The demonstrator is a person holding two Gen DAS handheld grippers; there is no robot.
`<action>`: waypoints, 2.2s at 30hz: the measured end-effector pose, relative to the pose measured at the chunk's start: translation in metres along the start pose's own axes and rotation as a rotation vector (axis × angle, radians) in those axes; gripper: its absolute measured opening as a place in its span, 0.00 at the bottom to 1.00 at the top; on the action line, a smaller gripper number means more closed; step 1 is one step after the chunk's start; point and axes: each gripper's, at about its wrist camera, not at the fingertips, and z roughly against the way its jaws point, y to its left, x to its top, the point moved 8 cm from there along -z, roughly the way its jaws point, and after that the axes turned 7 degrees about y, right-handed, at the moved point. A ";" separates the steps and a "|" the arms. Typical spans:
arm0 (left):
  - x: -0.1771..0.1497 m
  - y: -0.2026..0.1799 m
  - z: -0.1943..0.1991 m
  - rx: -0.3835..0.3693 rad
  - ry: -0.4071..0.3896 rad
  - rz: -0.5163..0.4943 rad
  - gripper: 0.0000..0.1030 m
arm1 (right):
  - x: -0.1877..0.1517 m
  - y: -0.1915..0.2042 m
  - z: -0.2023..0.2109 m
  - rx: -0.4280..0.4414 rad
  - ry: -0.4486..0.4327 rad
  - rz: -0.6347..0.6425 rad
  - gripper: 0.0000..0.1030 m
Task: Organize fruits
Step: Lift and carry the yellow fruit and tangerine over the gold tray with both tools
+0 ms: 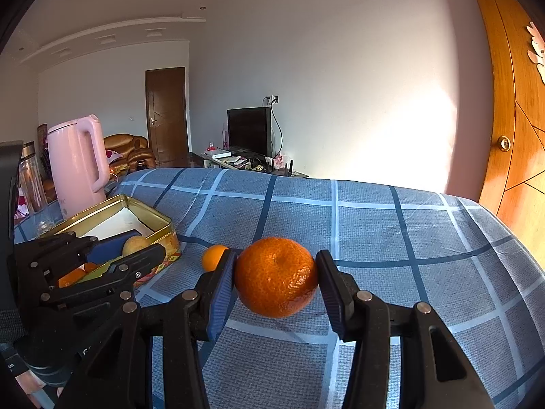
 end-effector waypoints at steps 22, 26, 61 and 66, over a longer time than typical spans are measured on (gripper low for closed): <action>-0.003 0.004 0.016 0.006 -0.047 0.007 0.27 | 0.002 0.010 0.023 0.015 -0.094 0.043 0.49; -0.004 0.005 0.019 0.005 -0.052 0.009 0.27 | 0.001 0.009 0.026 0.016 -0.097 0.042 0.49; -0.030 0.037 0.043 -0.007 -0.030 0.065 0.27 | -0.009 0.042 0.029 0.082 -0.044 0.069 0.49; -0.034 0.046 0.046 -0.006 -0.029 0.079 0.27 | -0.011 0.049 0.027 0.093 -0.031 0.072 0.49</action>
